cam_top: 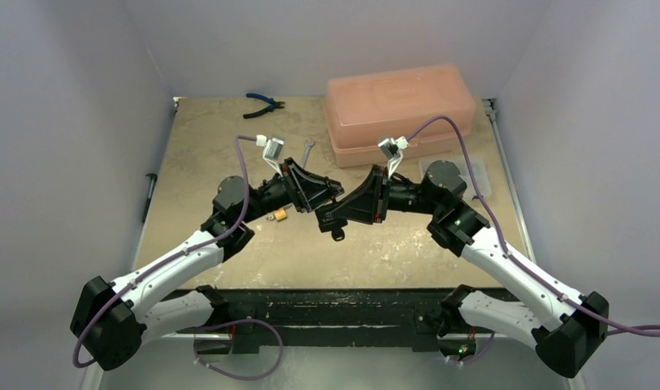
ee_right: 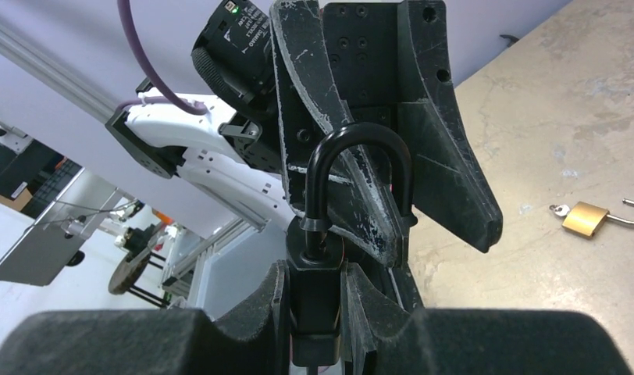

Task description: Unlock with the key

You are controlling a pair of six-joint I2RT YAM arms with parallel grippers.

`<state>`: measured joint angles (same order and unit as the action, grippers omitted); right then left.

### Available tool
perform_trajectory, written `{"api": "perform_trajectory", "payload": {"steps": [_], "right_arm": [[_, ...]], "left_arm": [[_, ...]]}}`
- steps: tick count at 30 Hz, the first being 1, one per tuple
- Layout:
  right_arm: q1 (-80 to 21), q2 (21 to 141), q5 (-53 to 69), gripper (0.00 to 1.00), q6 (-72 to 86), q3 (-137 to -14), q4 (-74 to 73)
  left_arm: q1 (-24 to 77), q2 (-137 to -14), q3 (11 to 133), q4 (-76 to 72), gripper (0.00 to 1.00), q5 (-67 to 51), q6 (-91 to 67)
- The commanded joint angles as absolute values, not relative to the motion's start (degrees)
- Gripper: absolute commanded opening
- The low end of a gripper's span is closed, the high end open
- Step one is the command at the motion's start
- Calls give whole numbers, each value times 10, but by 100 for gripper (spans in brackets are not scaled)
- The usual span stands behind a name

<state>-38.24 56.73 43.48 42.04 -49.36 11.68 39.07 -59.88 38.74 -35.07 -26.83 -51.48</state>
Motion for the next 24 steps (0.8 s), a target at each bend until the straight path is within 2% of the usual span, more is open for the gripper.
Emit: {"api": "perform_trajectory", "payload": {"steps": [1, 6, 11, 24], "right_arm": [[-384, 553, 424, 0, 418, -509, 179], [-384, 540, 401, 0, 400, -516, 142], [-384, 532, 393, 0, 396, -515, 131], [-384, 529, 360, 0, 383, -512, 101]], "left_arm": [[393, -583, 389, -334, 45, -270, -492], [393, -533, 395, -210, 58, -222, -430], [394, -491, 404, -108, 65, -188, -394], [393, -430, 470, 26, 67, -127, -375]]}}
